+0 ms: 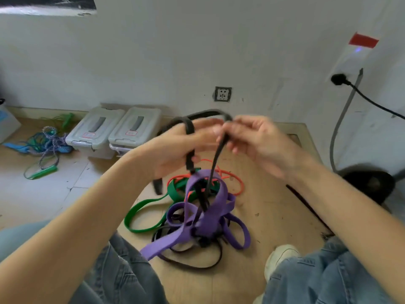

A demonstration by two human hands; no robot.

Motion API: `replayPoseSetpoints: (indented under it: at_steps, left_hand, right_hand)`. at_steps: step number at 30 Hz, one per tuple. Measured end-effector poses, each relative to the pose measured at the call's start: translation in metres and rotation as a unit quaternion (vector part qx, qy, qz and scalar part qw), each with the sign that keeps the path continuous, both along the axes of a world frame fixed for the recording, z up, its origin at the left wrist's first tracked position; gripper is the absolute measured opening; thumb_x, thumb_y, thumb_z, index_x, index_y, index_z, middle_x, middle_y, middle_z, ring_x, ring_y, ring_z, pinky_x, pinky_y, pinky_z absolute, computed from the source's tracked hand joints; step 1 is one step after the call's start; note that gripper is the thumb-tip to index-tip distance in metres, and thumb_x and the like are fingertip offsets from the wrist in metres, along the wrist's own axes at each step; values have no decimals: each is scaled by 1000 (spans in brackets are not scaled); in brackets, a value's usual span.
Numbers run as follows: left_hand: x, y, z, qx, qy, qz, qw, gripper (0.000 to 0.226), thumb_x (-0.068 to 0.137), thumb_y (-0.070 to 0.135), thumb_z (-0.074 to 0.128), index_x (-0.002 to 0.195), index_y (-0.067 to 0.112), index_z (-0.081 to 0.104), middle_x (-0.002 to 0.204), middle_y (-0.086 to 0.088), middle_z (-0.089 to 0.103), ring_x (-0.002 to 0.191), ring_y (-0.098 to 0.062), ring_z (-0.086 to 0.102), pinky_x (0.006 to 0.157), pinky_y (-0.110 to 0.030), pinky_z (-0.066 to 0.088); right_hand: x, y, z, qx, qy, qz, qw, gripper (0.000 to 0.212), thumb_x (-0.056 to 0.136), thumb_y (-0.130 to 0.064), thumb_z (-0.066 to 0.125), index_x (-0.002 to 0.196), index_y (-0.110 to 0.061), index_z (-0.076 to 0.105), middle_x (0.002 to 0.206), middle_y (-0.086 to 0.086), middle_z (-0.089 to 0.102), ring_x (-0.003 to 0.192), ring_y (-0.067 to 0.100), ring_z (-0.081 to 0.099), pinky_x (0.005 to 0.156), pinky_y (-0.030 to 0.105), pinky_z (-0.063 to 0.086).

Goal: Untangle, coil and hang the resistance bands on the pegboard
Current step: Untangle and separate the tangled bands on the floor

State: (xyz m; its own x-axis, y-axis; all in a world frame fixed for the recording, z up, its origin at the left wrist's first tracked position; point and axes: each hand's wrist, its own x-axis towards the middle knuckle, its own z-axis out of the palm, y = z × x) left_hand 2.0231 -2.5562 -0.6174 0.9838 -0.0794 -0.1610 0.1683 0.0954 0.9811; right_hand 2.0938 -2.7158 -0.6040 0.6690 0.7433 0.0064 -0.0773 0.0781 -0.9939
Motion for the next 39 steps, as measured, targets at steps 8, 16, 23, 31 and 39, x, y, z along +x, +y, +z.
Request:
replayPoseSetpoints:
  at_steps: [8, 16, 23, 31, 39]
  left_hand:
    - [3, -11, 0, 11, -1, 55, 998, 22, 89, 18, 55, 91, 2, 70, 83, -10, 72, 52, -7, 51, 37, -12, 32]
    - [-2, 1, 10, -29, -42, 21, 998, 23, 82, 39, 60, 99, 26, 70, 96, 5, 73, 82, -3, 68, 40, -9, 38]
    - [-3, -26, -17, 221, -2, 4, 975, 13, 90, 8, 57, 89, 1, 67, 71, 4, 70, 56, -6, 67, 37, -3, 31]
    - [-3, -16, 26, -37, -126, 115, 985, 22, 93, 17, 52, 82, 9, 69, 82, -7, 74, 50, -2, 61, 37, -10, 34]
    - [-4, 10, 38, -214, -126, 185, 951, 18, 93, 17, 47, 88, 6, 60, 77, -2, 71, 47, 0, 53, 40, -7, 37]
  right_hand:
    - [23, -22, 15, 10, 47, 29, 998, 30, 81, -34, 56, 102, -14, 64, 103, 0, 70, 65, 9, 59, 50, 15, 46]
    - [-1, 0, -6, -64, -76, 1, 995, 11, 88, -4, 55, 87, -4, 66, 72, 4, 68, 56, 8, 61, 53, 16, 49]
    - [17, -8, 8, 126, 80, -105, 983, 16, 92, -10, 49, 82, -6, 60, 68, 0, 67, 51, 4, 54, 48, 12, 43]
    - [6, -6, -37, -256, -203, 150, 933, 36, 72, -40, 76, 104, -29, 62, 99, -8, 67, 91, 8, 64, 68, 10, 47]
    - [10, -5, -56, -394, -175, 54, 901, 56, 72, -40, 75, 118, -37, 43, 125, -3, 32, 107, 17, 49, 94, 38, 47]
